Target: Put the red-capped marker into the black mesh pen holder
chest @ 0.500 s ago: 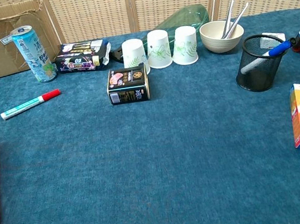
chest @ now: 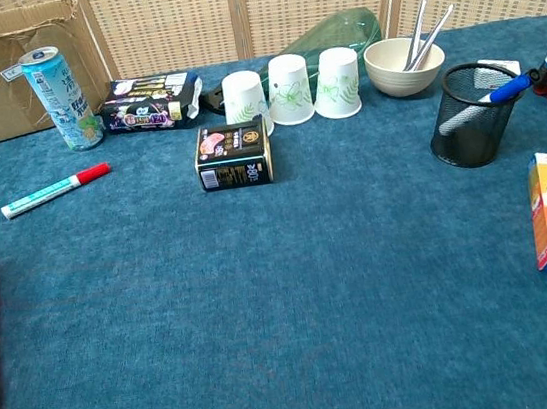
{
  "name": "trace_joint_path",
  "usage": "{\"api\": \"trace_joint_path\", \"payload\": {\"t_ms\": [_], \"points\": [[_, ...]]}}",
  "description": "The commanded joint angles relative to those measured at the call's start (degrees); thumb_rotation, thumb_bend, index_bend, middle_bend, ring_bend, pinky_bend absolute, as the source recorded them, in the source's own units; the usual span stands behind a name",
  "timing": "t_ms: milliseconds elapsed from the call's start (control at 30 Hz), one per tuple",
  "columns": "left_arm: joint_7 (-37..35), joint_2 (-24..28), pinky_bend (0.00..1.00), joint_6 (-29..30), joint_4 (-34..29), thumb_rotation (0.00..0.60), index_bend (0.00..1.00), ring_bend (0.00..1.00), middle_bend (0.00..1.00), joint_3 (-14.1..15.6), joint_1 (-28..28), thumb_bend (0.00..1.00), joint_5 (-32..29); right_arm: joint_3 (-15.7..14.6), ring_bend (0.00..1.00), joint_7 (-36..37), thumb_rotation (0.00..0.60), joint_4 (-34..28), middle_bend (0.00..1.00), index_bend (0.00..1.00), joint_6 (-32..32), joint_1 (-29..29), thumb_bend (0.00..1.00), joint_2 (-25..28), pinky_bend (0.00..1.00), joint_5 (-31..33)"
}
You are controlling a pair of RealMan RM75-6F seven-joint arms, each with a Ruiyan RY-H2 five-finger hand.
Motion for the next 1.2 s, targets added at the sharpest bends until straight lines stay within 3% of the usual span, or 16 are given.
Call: {"api": "trace_joint_path", "payload": {"t_ms": [33, 300, 467, 567, 767, 967, 1200], "points": [[-1.0, -1.3, 0.23, -4.7, 1.2, 0.6, 0.03, 0.0, 0.0, -2.4, -2.2, 0.12, -6.4, -0.1, 0.0, 0.1, 0.6, 0.0, 0.0, 0.0, -0.3, 0.0, 0.0, 0.0, 0.15, 0.2], [2.8, -4.4, 0.31, -19.7, 5.5, 0.6, 0.06, 0.0, 0.0, -9.3, -11.5, 0.12, -26.7, 0.0, 0.0, 1.1, 0.6, -0.3, 0.0, 0.0, -0.2, -0.1, 0.0, 0.5, 0.15, -0.2], [8.8, -6.8, 0.13, -28.9, 10.3, 0.6, 0.08, 0.0, 0.0, -11.0, -19.4, 0.11, -39.3, -0.1, 0.0, 1.5, 0.6, -0.3, 0.0, 0.0, -0.5, -0.1, 0.0, 0.7, 0.15, -0.2], [14.2, -8.3, 0.08, -28.8, 11.7, 0.6, 0.11, 0.0, 0.0, -11.0, -23.4, 0.11, -44.3, -0.1, 0.0, 1.8, 0.6, -0.4, 0.0, 0.0, -0.4, -0.1, 0.0, 0.8, 0.15, -0.2], [23.6, -11.2, 0.08, -28.2, 13.6, 0.6, 0.12, 0.0, 0.0, -10.7, -30.5, 0.11, -54.6, -0.1, 0.0, 2.3, 0.6, -0.1, 0.0, 0.0, -1.0, 0.0, 0.0, 0.9, 0.15, 0.0], [34.9, -15.3, 0.08, -27.4, 15.7, 0.6, 0.13, 0.0, 0.0, -9.8, -40.2, 0.11, -69.9, -0.2, 0.0, 2.9, 0.6, 0.0, 0.0, 0.0, -1.4, 0.1, 0.0, 1.0, 0.15, -0.1], [39.1, -18.9, 0.09, -26.4, 17.4, 0.6, 0.13, 0.0, 0.0, -9.3, -44.8, 0.11, -76.8, -0.2, 0.0, 3.9, 0.6, 0.2, 0.0, 0.0, -1.8, 0.2, 0.0, 1.3, 0.15, 0.0]]}}
